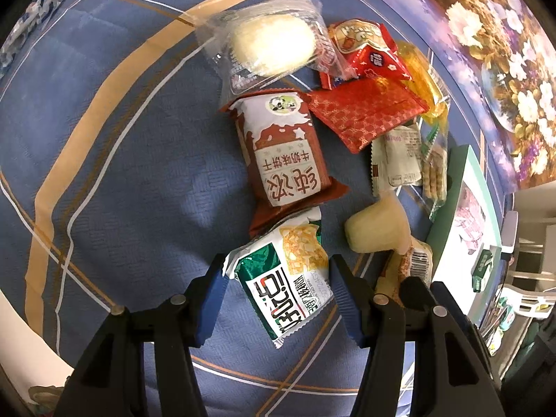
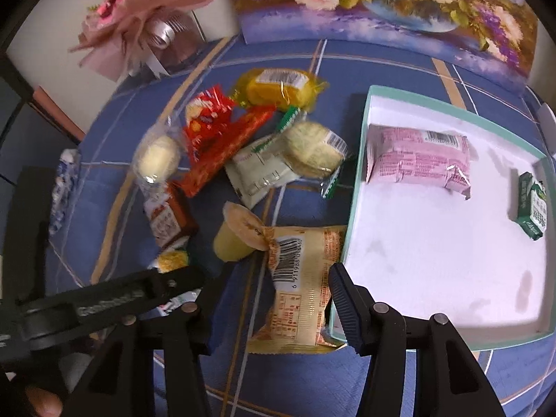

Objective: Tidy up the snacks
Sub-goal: 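Grasp the tan bread packet with the right tool while the left holds the corn bag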

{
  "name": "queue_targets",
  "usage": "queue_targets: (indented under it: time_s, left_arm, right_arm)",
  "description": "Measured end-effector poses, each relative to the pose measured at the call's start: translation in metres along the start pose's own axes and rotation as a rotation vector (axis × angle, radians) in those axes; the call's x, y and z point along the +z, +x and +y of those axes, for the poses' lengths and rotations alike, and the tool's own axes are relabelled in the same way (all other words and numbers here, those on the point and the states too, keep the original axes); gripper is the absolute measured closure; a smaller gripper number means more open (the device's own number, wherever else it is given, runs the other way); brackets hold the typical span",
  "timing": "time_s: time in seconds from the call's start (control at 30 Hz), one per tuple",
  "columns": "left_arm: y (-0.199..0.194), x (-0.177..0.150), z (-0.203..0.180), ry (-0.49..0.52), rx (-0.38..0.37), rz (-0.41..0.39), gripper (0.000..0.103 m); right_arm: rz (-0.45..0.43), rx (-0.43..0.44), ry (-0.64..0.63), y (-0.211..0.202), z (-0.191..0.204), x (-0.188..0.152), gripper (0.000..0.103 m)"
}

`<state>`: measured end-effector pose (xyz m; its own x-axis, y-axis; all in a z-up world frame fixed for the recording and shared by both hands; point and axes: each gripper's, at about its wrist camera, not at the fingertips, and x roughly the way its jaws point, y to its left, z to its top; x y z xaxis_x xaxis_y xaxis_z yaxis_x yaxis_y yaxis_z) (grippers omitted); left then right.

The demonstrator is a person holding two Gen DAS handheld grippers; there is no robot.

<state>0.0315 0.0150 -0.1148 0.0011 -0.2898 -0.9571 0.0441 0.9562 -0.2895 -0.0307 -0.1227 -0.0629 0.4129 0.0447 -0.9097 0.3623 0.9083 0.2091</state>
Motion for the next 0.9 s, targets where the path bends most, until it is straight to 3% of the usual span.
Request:
queue_targets:
  time_s: [0.3,0.47,0.73,0.9]
  left_arm:
    - [-0.002,0.002,0.007,-0.011,-0.008,0.003,0.043]
    - [-0.001,0.001,0.007,-0.018,-0.008,0.003,0.043]
    - [0.000,0.001,0.008,-0.024,-0.013,0.006,0.043]
    - [0.003,0.001,0.006,-0.016,-0.001,0.005,0.042]
  right_arm:
    - [0.003,-0.038,-0.046,0.006,0.008,0.001,0.047]
    - [0.048,-0.038,-0.060,0.021,0.016,-0.001,0.046]
    - [0.083,0.049,-0.046,0.029,0.025,-0.004,0.046]
    - [0.101,0.025,-0.041,0.036,0.025,-0.007,0.046]
